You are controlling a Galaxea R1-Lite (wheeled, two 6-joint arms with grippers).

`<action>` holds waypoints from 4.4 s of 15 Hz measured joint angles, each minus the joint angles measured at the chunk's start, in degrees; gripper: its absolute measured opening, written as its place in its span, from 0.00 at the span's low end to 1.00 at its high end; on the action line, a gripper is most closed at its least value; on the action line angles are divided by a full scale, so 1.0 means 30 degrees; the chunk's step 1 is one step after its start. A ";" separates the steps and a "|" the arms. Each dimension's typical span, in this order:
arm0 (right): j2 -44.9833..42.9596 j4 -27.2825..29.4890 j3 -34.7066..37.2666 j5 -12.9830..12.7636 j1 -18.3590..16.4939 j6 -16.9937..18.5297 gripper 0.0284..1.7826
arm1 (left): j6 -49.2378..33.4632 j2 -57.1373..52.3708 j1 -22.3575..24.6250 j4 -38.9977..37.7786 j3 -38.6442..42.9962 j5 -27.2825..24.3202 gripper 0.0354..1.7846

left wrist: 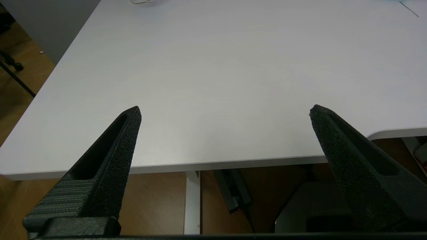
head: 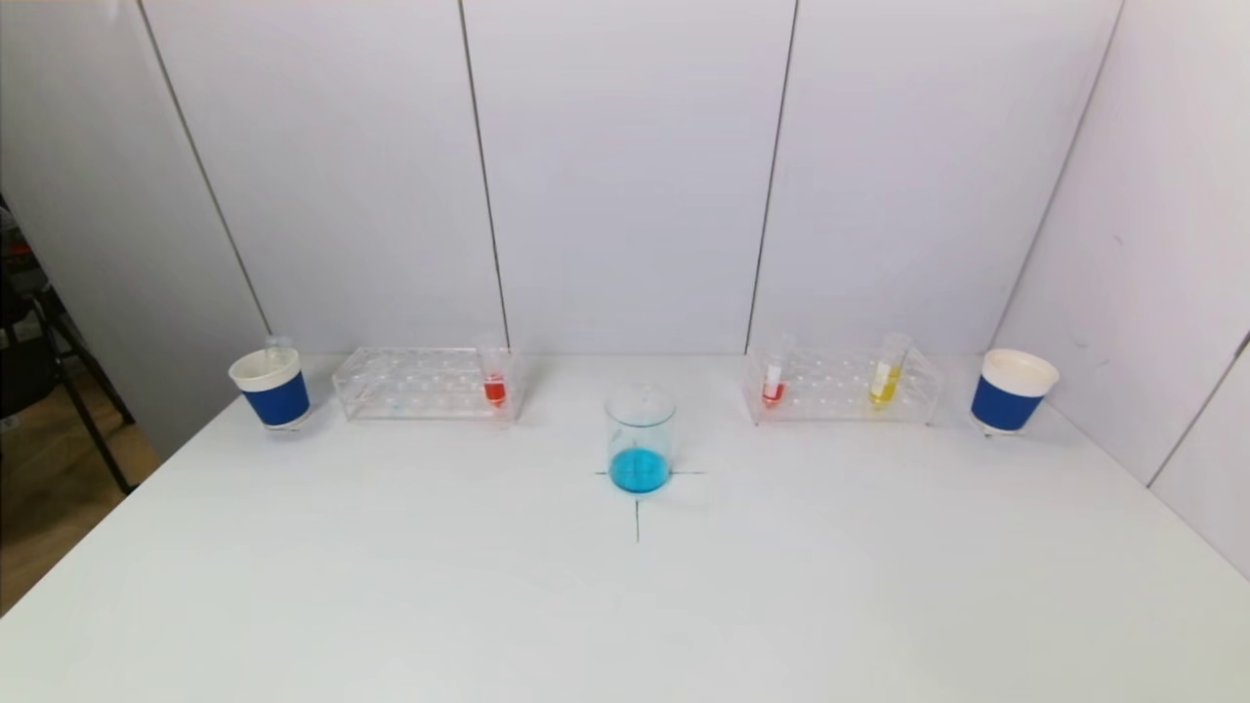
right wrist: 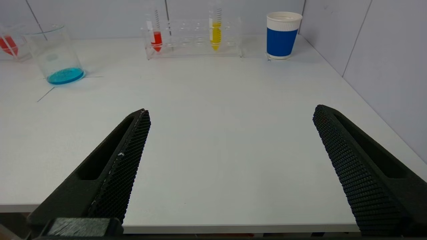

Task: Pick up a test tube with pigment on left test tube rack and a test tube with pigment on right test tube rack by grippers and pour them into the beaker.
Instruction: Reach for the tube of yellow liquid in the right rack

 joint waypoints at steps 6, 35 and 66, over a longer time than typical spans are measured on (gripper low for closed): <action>0.0000 0.0000 0.0000 0.0000 0.0000 -0.0016 0.99 | -0.0784 -0.0508 -0.0045 -0.4234 0.1682 0.0028 0.99; 0.1052 0.0707 -0.3499 0.0102 0.0012 -0.0211 0.99 | -0.1170 -0.0524 -0.0037 -0.6851 0.2698 0.0439 0.99; 3.5332 -2.3008 -1.1301 0.0752 -0.0171 -0.0081 0.99 | -0.1162 -0.0508 -0.0037 -0.6843 0.2698 0.0439 0.99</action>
